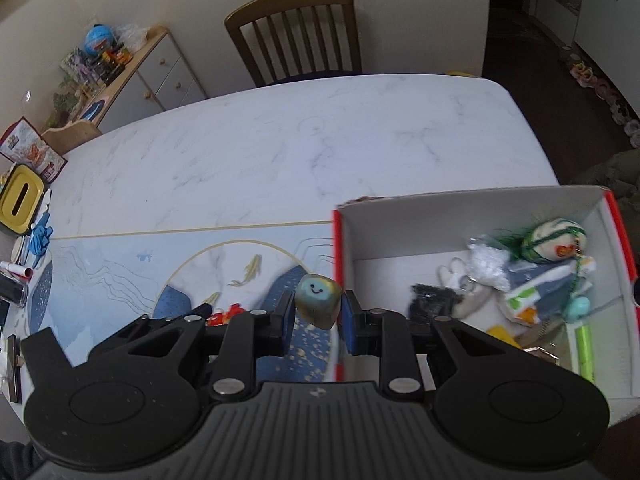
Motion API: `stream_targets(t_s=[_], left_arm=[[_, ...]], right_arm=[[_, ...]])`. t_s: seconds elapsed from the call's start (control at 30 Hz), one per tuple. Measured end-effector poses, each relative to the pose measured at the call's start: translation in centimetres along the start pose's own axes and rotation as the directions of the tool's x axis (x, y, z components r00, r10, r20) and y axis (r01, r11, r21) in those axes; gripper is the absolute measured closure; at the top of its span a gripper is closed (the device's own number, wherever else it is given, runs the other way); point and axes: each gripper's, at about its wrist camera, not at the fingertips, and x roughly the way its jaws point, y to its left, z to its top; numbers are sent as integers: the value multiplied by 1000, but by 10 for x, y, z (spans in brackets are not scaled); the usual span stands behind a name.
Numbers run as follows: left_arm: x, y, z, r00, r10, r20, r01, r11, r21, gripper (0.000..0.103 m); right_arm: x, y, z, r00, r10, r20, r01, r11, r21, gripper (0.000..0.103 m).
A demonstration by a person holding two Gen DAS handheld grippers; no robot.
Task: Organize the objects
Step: 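Carry the cube and dragon keychain into the red shoebox with both tools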
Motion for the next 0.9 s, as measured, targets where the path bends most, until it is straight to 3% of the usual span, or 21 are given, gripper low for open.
stream_targets(t_s=[0.37,0.9], left_arm=[[-46,-29,14,999,-44,29,45,999,-30,47],[-65,-95,61,991,-120,55,119,993,22,47]], right_arm=[[-21,-71,-28,1000,-25,-17,26,998,57,79],[-29,-149,-53,1000,-15,-18,17,993,115,79]])
